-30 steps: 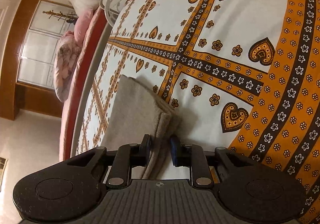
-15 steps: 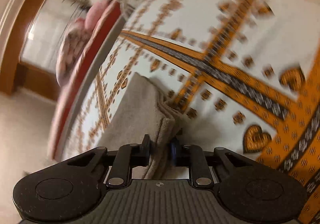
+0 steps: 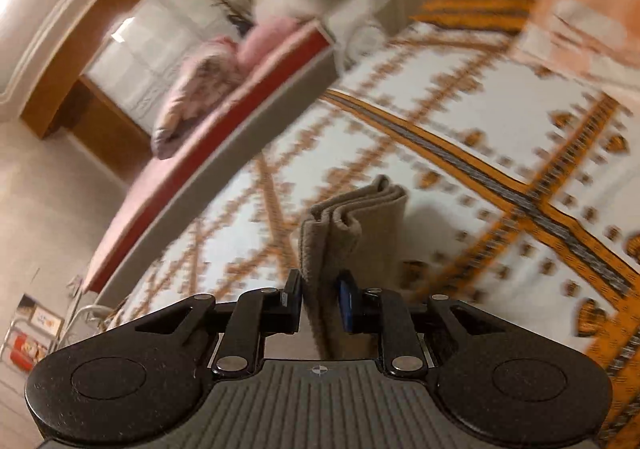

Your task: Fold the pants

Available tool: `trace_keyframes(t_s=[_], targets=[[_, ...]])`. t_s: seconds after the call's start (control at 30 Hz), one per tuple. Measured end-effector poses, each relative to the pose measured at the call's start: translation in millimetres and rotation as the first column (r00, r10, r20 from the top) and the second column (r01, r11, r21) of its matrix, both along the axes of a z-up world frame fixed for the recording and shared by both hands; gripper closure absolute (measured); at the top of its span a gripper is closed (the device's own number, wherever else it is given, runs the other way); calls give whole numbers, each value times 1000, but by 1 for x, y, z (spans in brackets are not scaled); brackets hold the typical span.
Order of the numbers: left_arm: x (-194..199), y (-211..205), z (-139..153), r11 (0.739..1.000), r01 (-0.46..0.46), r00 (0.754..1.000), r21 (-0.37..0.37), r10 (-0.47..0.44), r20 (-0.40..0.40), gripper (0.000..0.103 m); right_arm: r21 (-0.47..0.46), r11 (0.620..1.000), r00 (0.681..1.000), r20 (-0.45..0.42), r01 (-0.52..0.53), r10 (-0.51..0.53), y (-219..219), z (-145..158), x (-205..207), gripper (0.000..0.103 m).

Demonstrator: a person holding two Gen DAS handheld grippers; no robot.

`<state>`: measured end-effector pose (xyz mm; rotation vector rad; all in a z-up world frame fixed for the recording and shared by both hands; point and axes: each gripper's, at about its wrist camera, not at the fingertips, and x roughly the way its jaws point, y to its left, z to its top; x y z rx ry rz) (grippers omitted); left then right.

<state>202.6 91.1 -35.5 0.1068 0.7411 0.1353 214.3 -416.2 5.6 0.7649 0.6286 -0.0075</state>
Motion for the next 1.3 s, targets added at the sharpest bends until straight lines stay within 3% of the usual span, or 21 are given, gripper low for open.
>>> trace_keyframes(t_s=[0.13, 0.23, 0.33, 0.47, 0.63, 0.77, 0.87, 0.97, 1.03, 1.1, 1.17, 1.2, 1.23, 1.3], targets=[[-14, 74, 13, 995, -102, 995, -8, 102, 7, 6, -31, 997, 995, 65, -68, 69, 46, 23, 17, 83], [-27, 107, 13, 984, -176, 984, -19, 176, 30, 6, -58, 988, 985, 90, -144, 149, 91, 34, 33, 83], [-36, 136, 8, 965, -250, 967, -78, 253, 21, 6, -68, 971, 966, 107, -230, 236, 144, 39, 48, 83], [-52, 164, 12, 948, -300, 950, -104, 307, 63, 6, -88, 930, 924, 110, -357, 365, 228, 31, 62, 83], [-70, 197, 10, 904, -376, 918, -205, 394, 54, 6, -82, 842, 841, 60, -533, 538, 335, -5, 65, 83], [-78, 220, 6, 854, -423, 890, -303, 455, 38, 6, -177, 717, 732, -26, -674, 681, 405, -40, 45, 83], [-81, 226, 5, 840, -429, 884, -333, 465, 35, 6, -255, 680, 713, -55, -687, 699, 417, -58, 32, 83], [-77, 223, 5, 853, -409, 896, -325, 443, 37, 6, -221, 693, 717, -44, -686, 696, 413, -64, 38, 83], [-73, 220, 5, 860, -398, 901, -318, 431, 38, 6, -252, 674, 704, -48, -695, 709, 415, -61, 39, 83], [-70, 218, 4, 862, -391, 905, -321, 424, 36, 6, -300, 631, 671, -46, -716, 740, 420, -51, 23, 70], [-68, 216, 4, 864, -387, 907, -322, 420, 36, 6, -299, 577, 603, 7, -760, 798, 423, -40, 10, 70], [-67, 215, 4, 865, -385, 908, -322, 417, 36, 6, -303, 565, 583, 34, -768, 811, 423, -35, 4, 70], [-66, 214, 4, 866, -383, 909, -321, 415, 35, 6, -310, 571, 585, 55, -760, 809, 422, -31, 2, 70], [-65, 212, 4, 870, -380, 911, -315, 411, 33, 6, -308, 616, 632, 59, -725, 773, 418, -29, 7, 70]])
